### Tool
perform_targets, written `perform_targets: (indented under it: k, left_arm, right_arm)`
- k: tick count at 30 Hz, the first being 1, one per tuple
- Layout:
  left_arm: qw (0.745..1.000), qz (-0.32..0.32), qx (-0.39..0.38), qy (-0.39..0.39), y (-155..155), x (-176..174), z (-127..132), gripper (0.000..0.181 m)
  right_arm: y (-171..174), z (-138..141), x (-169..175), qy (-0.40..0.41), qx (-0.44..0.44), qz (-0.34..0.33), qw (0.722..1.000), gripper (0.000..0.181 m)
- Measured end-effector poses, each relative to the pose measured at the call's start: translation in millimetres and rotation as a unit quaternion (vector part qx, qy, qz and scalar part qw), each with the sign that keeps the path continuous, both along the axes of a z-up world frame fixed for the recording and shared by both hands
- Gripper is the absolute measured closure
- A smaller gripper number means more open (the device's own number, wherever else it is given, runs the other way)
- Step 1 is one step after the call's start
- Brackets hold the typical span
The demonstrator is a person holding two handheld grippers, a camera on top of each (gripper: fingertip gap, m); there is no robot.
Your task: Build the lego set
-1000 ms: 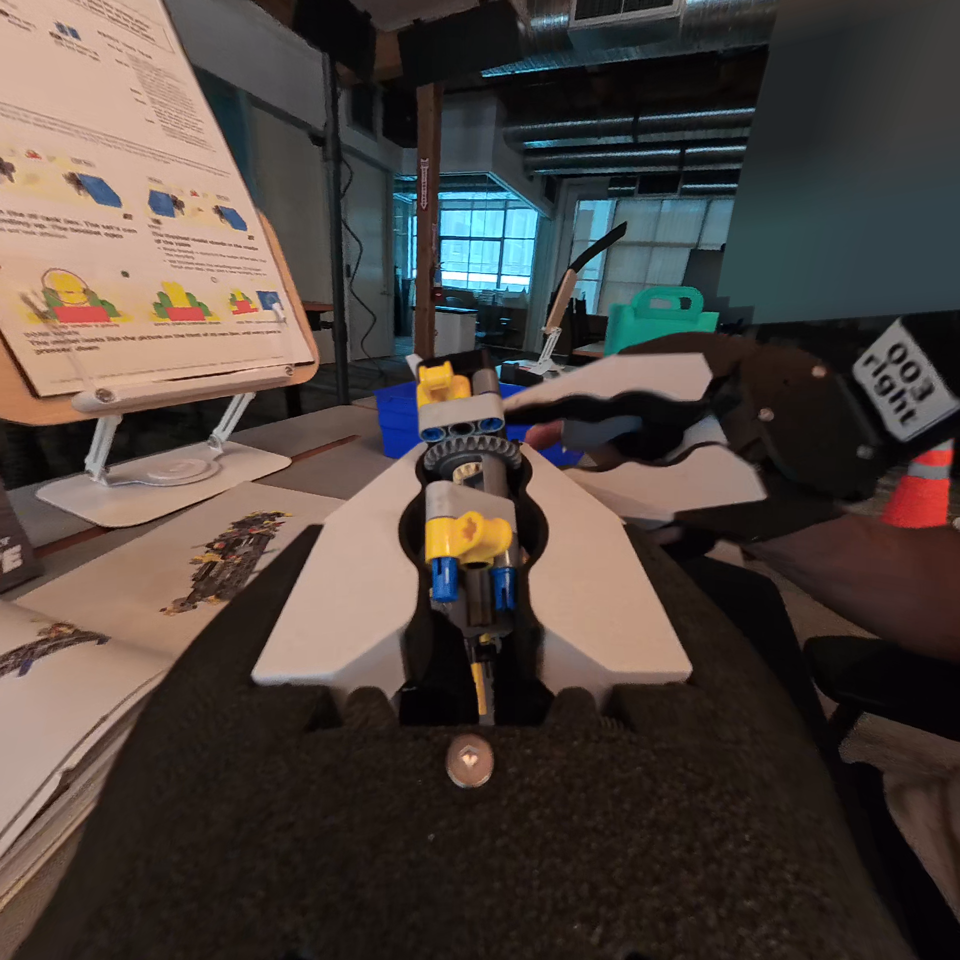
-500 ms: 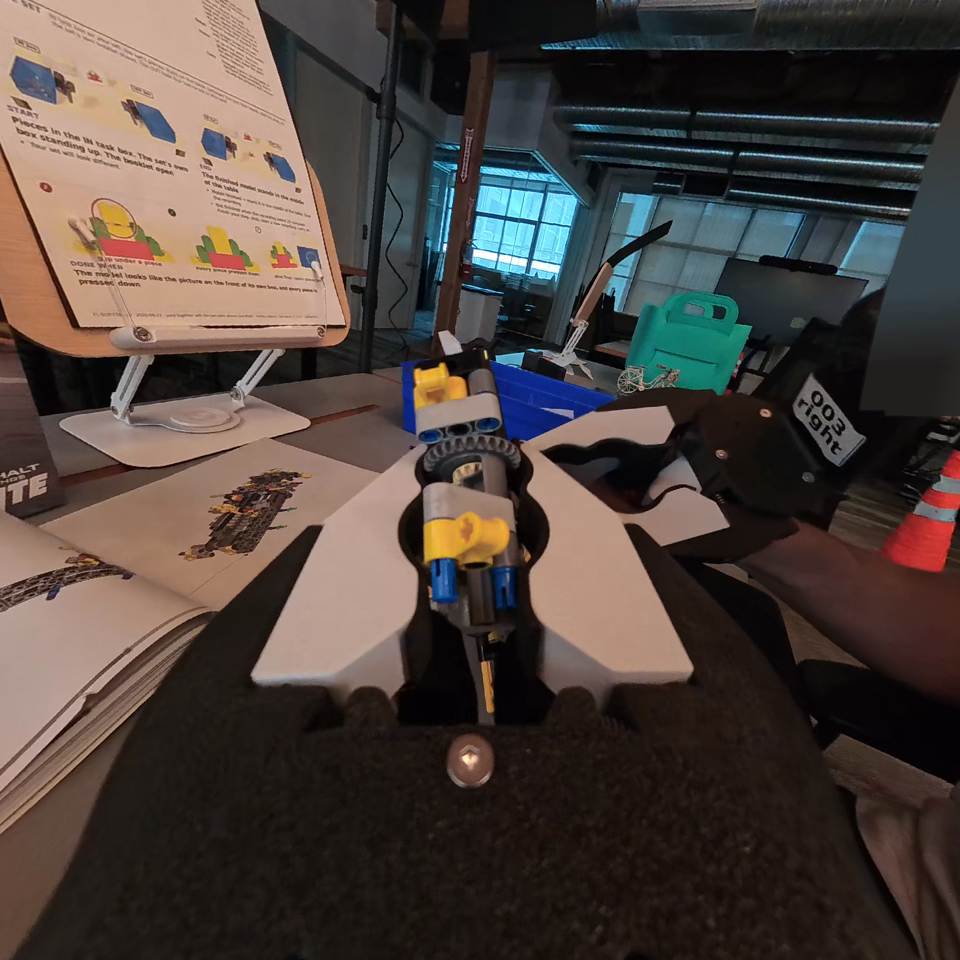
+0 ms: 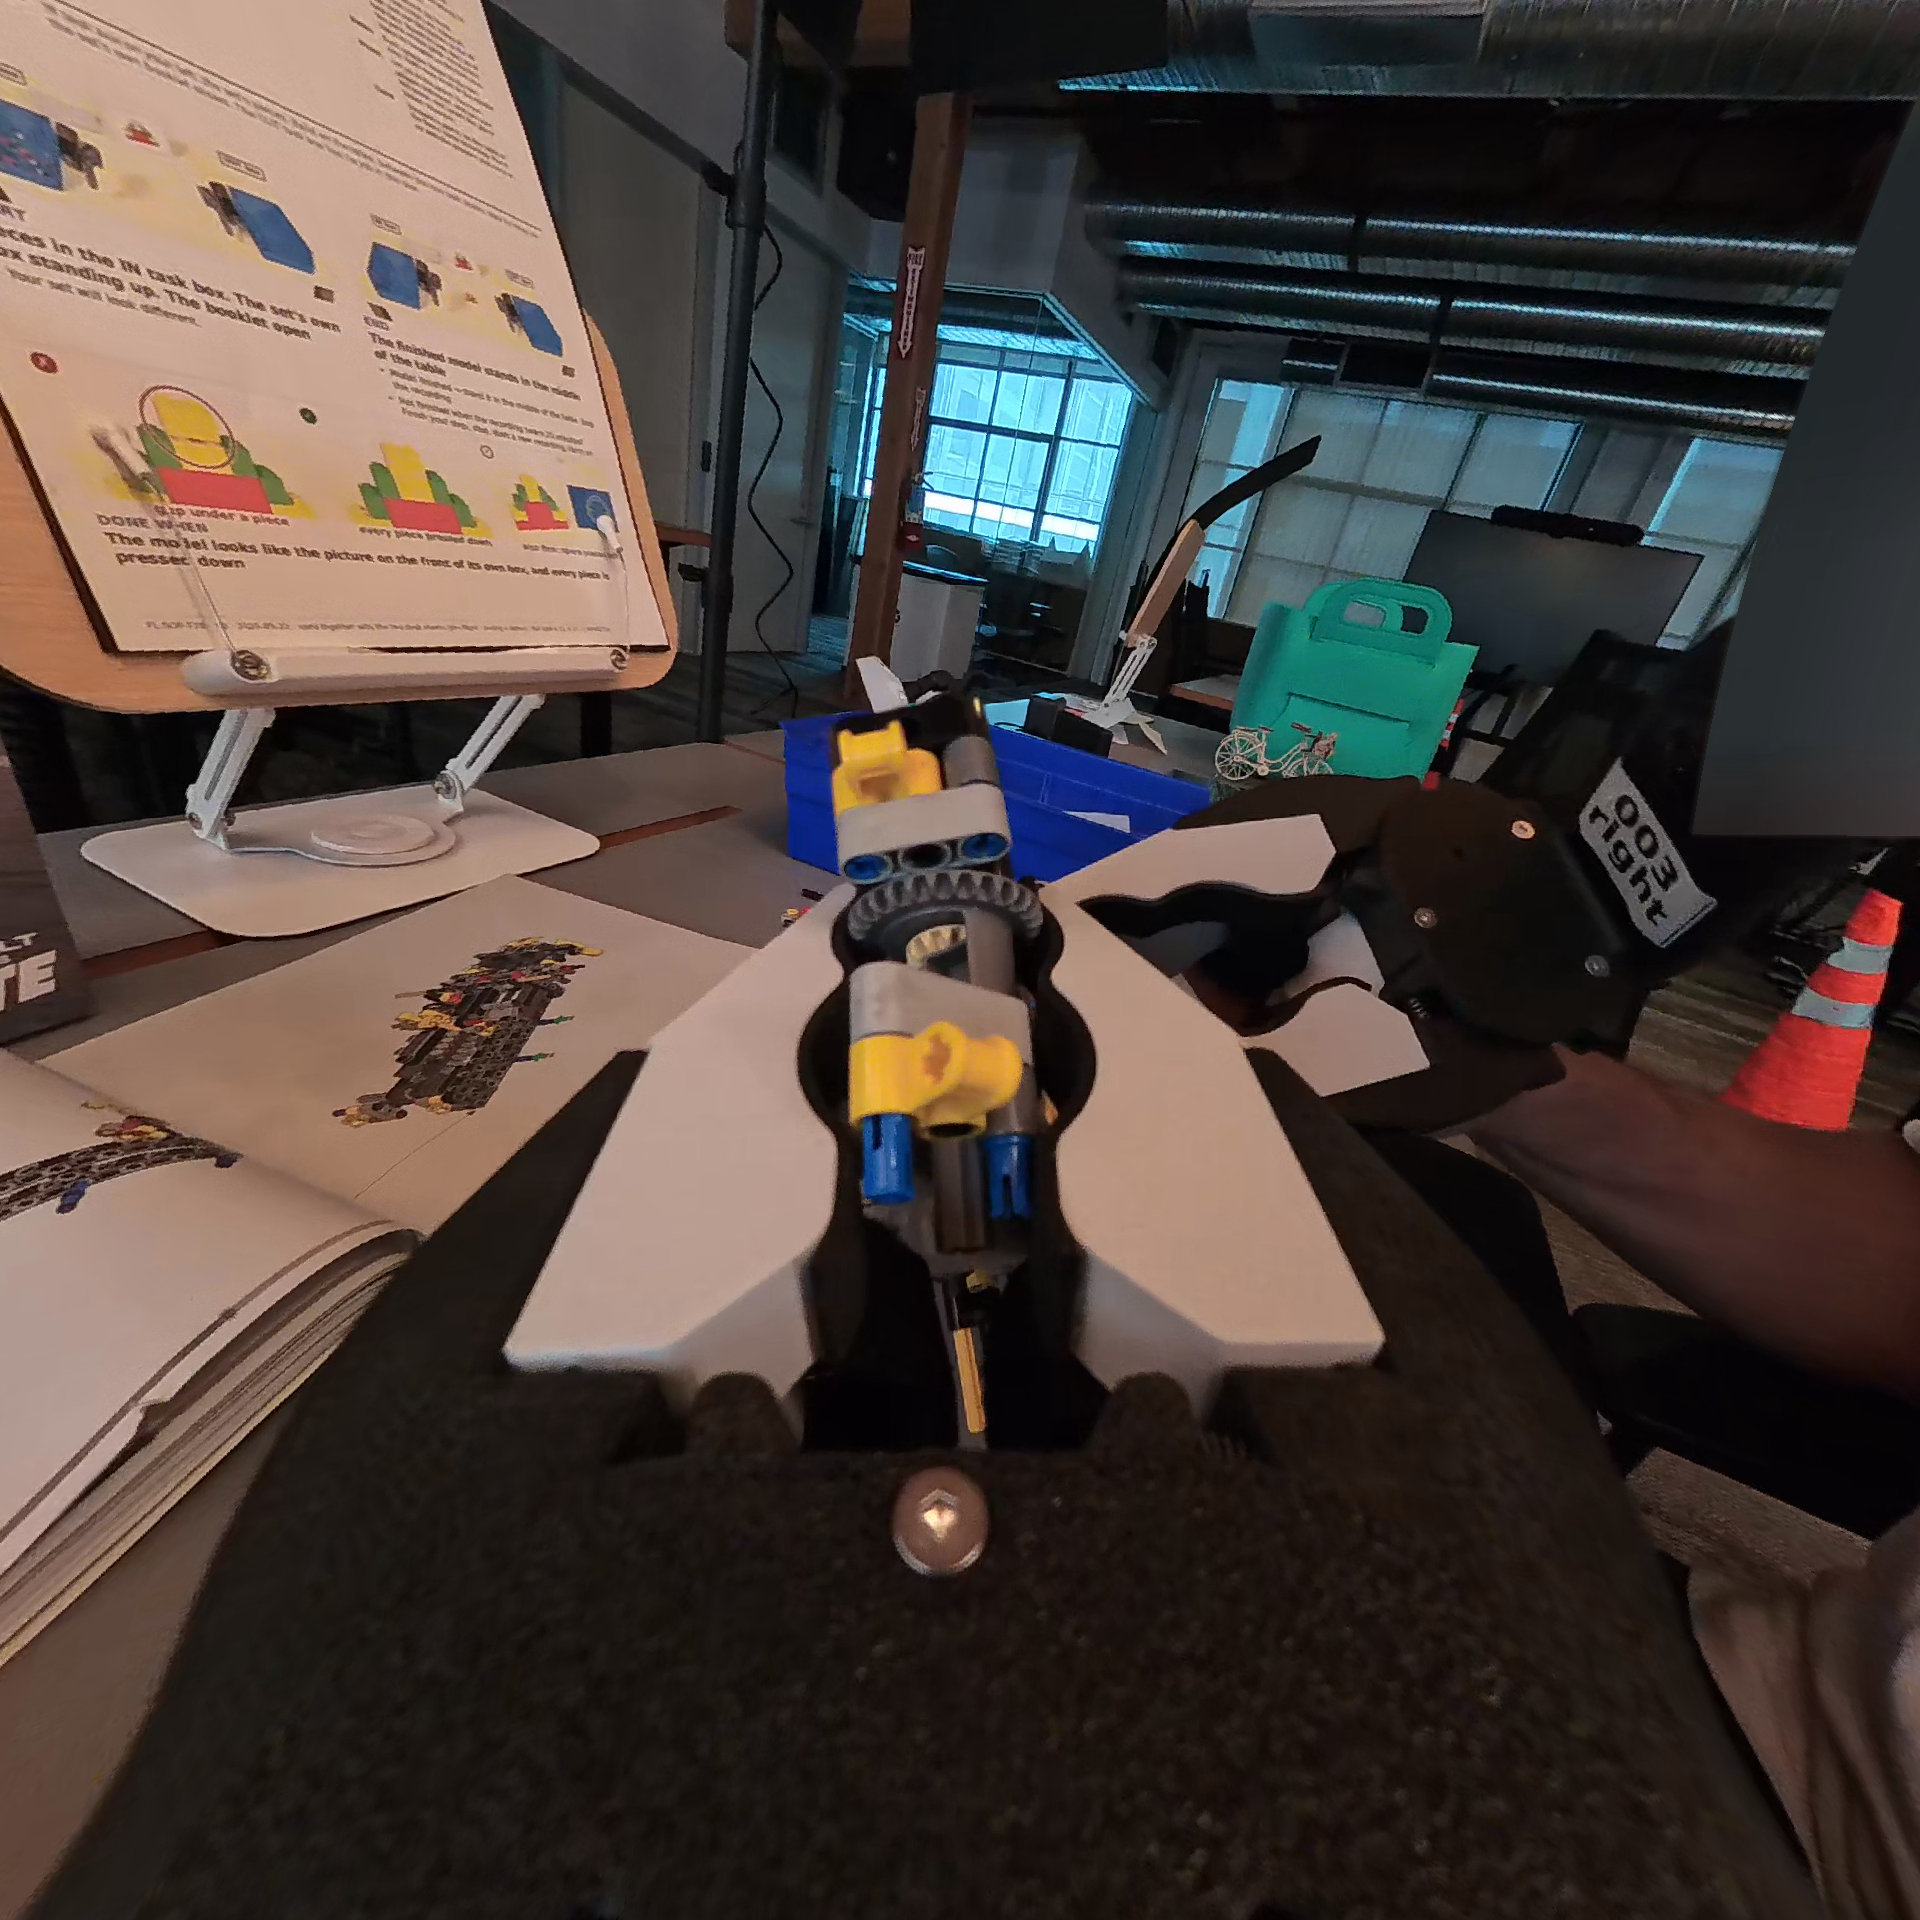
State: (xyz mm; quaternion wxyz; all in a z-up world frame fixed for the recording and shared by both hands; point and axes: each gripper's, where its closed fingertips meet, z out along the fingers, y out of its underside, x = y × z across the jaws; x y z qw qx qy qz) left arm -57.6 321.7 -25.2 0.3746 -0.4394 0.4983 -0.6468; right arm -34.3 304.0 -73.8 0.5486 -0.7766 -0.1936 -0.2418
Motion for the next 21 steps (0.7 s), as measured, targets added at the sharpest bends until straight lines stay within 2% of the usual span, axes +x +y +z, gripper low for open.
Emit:
perform_targets:
  k: [7, 10, 14, 17, 21]
  left_arm:
    - [1.000, -0.004, -0.006, 0.004, 0.0, 1.0, -0.4, 0.153]
    - [1.000, 0.003, -0.013, 0.007, 2.5, 1.0, -1.2, 0.153]
    - [1.000, 0.006, -0.025, 0.012, 6.2, 2.9, -2.6, 0.153]
    - [1.000, 0.007, -0.019, 0.010, 5.6, 1.7, -2.3, 0.153]
    - [1.000, 0.001, -0.020, 0.011, 6.2, 1.1, -2.0, 0.153]
  right_arm:
    - [-1.3, -0.8, -0.3, -0.033, -0.005, 0.006, 0.999, 0.140]
    - [-0.2, -1.2, -0.3, -0.033, -0.003, 0.004, 0.999, 0.140]
    - [2.5, -0.9, 0.6, 0.013, -0.010, -0.012, 1.000, 0.139]
    - [3.4, 2.8, -0.1, -0.031, -0.016, -0.020, 0.999, 0.135]
    - [5.3, 0.8, -1.8, -0.002, -0.018, -0.004, 1.000, 0.139]
